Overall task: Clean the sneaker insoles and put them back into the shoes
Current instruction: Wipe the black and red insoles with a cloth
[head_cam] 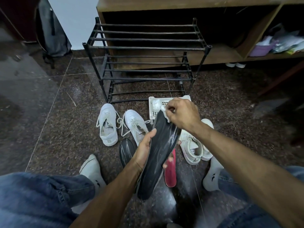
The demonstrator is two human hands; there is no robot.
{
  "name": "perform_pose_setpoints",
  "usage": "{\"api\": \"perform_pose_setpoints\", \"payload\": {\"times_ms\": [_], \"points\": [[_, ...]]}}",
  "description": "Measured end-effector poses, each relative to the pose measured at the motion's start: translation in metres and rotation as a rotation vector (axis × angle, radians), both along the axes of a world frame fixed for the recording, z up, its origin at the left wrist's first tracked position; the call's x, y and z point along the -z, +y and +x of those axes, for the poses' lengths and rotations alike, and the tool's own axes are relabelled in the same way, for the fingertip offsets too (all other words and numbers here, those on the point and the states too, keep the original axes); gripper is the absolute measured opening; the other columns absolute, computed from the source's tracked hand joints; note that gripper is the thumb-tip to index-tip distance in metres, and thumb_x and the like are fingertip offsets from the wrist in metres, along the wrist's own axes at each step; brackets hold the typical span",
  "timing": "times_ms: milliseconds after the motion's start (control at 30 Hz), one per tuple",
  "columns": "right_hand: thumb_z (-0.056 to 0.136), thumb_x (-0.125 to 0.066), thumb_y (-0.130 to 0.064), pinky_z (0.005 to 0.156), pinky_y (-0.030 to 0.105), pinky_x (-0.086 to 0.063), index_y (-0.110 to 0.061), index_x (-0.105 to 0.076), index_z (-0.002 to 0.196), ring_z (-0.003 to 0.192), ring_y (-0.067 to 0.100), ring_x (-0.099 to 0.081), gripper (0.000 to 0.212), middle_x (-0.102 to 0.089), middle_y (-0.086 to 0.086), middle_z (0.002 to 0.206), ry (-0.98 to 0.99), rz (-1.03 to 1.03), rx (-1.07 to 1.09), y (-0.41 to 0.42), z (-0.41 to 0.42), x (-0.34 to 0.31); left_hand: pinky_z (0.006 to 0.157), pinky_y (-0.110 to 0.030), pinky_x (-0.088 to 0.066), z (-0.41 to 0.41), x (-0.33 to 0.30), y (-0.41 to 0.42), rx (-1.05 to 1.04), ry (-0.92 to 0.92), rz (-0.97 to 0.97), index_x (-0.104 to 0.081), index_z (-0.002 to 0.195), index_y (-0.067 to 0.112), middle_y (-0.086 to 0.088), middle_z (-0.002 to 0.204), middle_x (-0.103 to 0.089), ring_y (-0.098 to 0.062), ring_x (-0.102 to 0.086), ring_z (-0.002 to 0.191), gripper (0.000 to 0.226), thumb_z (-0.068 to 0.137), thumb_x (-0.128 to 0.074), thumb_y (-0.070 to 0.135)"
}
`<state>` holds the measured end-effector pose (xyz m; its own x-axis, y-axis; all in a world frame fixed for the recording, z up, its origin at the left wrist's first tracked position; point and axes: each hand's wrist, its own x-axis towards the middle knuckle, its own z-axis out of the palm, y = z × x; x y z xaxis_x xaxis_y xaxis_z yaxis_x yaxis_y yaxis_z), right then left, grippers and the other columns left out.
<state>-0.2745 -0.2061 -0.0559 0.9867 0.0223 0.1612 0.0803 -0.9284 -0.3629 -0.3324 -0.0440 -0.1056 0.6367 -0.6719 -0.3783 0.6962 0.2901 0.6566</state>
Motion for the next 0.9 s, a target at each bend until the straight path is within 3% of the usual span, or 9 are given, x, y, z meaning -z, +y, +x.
{"api": "perform_pose_setpoints", "payload": {"times_ms": [100,167,267,367,533,600,700,833,900], "points": [[0.091,-0.061,-0.022,0.073,0.032,-0.050,-0.018,-0.073,0.097,0.078,0.014,-0.060,0.014,-0.067,-0.005,0.094,0.051,0.102,-0.252,0.017,-0.028,-0.001,0.055,-0.027,-0.057,0.002,-0.004,0.001,-0.096,-0.046,0.058,-0.075,0.103,0.004,-0.015,0.084,-0.072,-0.020,-0.069,0.062,0.060,0.096,-0.032,0.045],[0.091,-0.060,-0.022,0.068,0.027,-0.045,-0.018,-0.073,0.094,0.073,0.010,-0.055,0.014,-0.064,-0.006,0.088,0.081,0.077,-0.355,0.023,-0.045,0.000,0.054,-0.027,-0.053,0.001,-0.006,0.002,-0.098,-0.056,0.103,-0.080,0.085,0.010,-0.011,0.074,-0.071,-0.019,-0.067,0.058,0.066,0.098,-0.025,0.046],[0.093,-0.056,-0.025,0.076,0.038,-0.053,-0.020,-0.071,0.094,0.080,0.017,-0.060,0.016,-0.064,-0.005,0.092,0.034,-0.040,-0.172,0.007,-0.024,-0.002,0.044,-0.027,-0.050,-0.002,-0.009,0.003,0.029,0.015,0.035,-0.055,0.126,-0.006,-0.014,0.079,-0.070,-0.025,-0.063,0.055,0.077,0.096,-0.022,0.056],[0.092,-0.057,-0.024,0.077,0.037,-0.052,-0.019,-0.072,0.095,0.084,0.023,-0.063,0.016,-0.067,-0.004,0.098,-0.010,-0.029,-0.025,-0.005,-0.014,-0.004,0.043,-0.028,-0.051,-0.001,-0.008,0.007,0.110,-0.015,-0.003,-0.039,0.137,-0.010,-0.014,0.080,-0.072,-0.024,-0.063,0.054,0.081,0.095,-0.019,0.056],[0.089,-0.058,-0.016,0.058,0.033,-0.051,-0.016,-0.068,0.081,0.063,0.012,-0.052,0.013,-0.053,-0.008,0.075,0.063,-0.082,-0.389,0.014,-0.058,0.000,0.046,-0.029,-0.049,0.002,-0.010,0.007,-0.003,-0.034,0.023,-0.071,0.097,-0.001,-0.022,0.070,-0.065,-0.027,-0.064,0.053,0.067,0.091,-0.032,0.054],[0.090,-0.058,-0.016,0.060,0.037,-0.054,-0.016,-0.069,0.082,0.065,0.016,-0.058,0.013,-0.060,-0.005,0.079,0.008,-0.127,-0.261,0.003,-0.043,-0.004,0.048,-0.027,-0.051,0.001,-0.014,0.005,-0.045,-0.046,0.040,-0.075,0.090,0.006,-0.014,0.073,-0.071,-0.022,-0.065,0.054,0.065,0.095,-0.027,0.048],[0.092,-0.054,-0.022,0.073,0.039,-0.053,-0.019,-0.070,0.094,0.083,0.024,-0.064,0.016,-0.067,-0.002,0.096,0.010,-0.102,-0.026,-0.009,-0.027,-0.010,0.044,-0.030,-0.051,0.002,-0.018,0.007,0.007,-0.023,0.028,-0.071,0.105,0.001,-0.017,0.084,-0.072,-0.027,-0.064,0.054,0.069,0.097,-0.022,0.049],[0.092,-0.051,-0.019,0.071,0.039,-0.054,-0.016,-0.069,0.091,0.075,0.018,-0.061,0.018,-0.063,-0.003,0.088,0.129,-0.056,-0.284,0.026,-0.068,-0.008,0.048,-0.026,-0.053,0.009,-0.016,0.005,-0.102,-0.034,0.118,-0.079,0.072,0.011,-0.010,0.070,-0.071,-0.019,-0.067,0.056,0.069,0.099,-0.026,0.046],[0.091,-0.050,-0.022,0.071,0.038,-0.052,-0.017,-0.065,0.089,0.076,0.021,-0.060,0.016,-0.060,-0.004,0.088,0.194,-0.098,-0.366,0.033,-0.081,-0.008,0.048,-0.024,-0.052,0.009,-0.015,0.004,-0.156,-0.038,0.140,-0.079,0.067,0.014,-0.007,0.067,-0.070,-0.016,-0.066,0.055,0.068,0.100,-0.027,0.044]]}}
